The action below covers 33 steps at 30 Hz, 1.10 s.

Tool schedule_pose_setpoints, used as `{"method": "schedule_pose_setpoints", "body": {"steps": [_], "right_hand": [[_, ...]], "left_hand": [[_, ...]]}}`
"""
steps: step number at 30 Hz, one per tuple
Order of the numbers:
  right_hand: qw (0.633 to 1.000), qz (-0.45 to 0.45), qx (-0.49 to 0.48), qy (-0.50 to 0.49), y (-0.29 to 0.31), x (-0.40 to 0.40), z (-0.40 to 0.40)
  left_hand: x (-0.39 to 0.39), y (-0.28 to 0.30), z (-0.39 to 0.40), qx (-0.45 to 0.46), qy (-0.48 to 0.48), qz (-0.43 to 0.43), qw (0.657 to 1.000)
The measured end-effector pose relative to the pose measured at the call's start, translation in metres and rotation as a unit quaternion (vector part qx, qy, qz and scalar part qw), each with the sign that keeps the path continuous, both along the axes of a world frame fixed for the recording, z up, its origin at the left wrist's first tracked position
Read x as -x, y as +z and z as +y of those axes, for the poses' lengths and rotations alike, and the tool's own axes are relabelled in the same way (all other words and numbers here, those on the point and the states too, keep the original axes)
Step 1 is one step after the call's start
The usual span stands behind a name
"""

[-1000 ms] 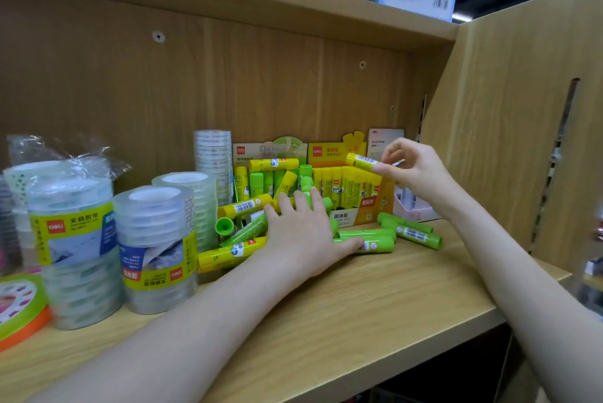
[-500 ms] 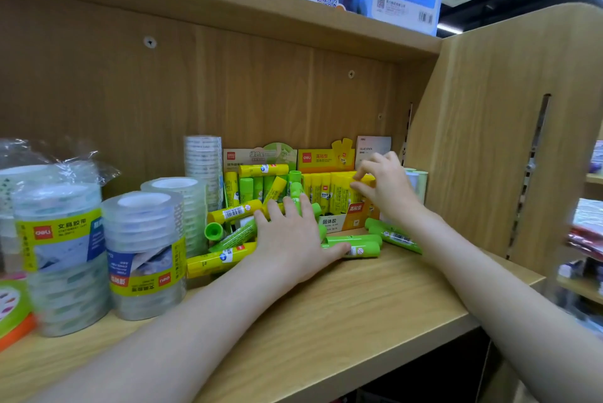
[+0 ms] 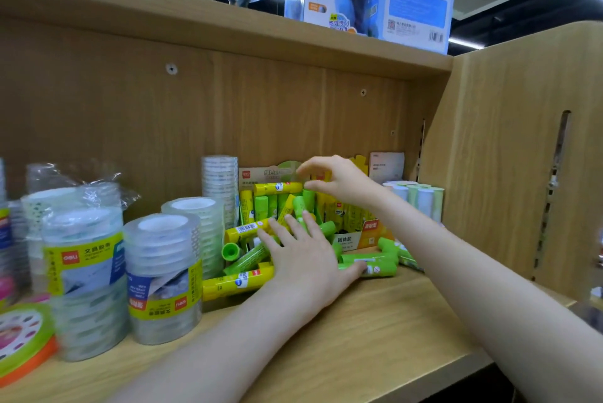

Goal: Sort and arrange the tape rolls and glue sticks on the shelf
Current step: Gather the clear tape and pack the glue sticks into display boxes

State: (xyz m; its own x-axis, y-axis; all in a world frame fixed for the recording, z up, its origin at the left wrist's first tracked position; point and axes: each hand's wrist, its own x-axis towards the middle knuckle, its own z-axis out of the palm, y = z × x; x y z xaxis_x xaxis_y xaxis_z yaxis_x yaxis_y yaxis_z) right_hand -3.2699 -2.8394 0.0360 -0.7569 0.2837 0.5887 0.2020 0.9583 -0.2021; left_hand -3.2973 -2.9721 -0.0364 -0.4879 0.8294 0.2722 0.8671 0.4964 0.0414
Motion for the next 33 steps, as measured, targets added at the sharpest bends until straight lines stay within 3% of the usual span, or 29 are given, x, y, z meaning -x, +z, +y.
{"method": "schedule_pose_setpoints", "body": {"steps": [6,9,11,12,14,19,25,30,33], "right_hand": [[1.000,-0.017,-0.009,-0.006,-0.002,0.024,0.007],[0.989,0.125,0.083,0.001,0.001,0.006,0.012],[0.947,0.261,0.187,0.017,0.002,-0.017,0.013],[0.928,0.309,0.209,0.012,0.001,-0.029,0.014],[0.924,0.333,0.182,-0.040,-0.007,-0.047,0.018],[0.981,0.134,0.014,-0.137,-0.031,-0.046,0.028],[0.984,0.068,-0.035,-0.163,-0.033,-0.029,0.025],[0.982,0.063,-0.007,-0.180,-0.032,-0.030,0.026],[0.971,0.004,-0.057,-0.231,-0.029,-0.027,0.024]], "left_hand": [[0.003,0.000,0.001,0.002,-0.001,-0.010,1.000],[0.003,0.000,0.001,0.005,-0.004,-0.008,1.000],[0.003,-0.001,0.001,0.007,-0.004,-0.007,1.000],[0.003,-0.001,0.001,0.008,-0.004,-0.006,1.000],[0.003,-0.001,0.001,0.012,-0.004,0.000,1.000],[0.002,-0.001,0.001,0.019,0.000,0.000,1.000],[0.002,0.000,0.002,0.017,-0.001,-0.003,1.000],[0.002,0.000,0.002,0.016,0.002,-0.008,1.000],[0.000,0.001,0.000,0.015,0.006,-0.012,1.000]]}}
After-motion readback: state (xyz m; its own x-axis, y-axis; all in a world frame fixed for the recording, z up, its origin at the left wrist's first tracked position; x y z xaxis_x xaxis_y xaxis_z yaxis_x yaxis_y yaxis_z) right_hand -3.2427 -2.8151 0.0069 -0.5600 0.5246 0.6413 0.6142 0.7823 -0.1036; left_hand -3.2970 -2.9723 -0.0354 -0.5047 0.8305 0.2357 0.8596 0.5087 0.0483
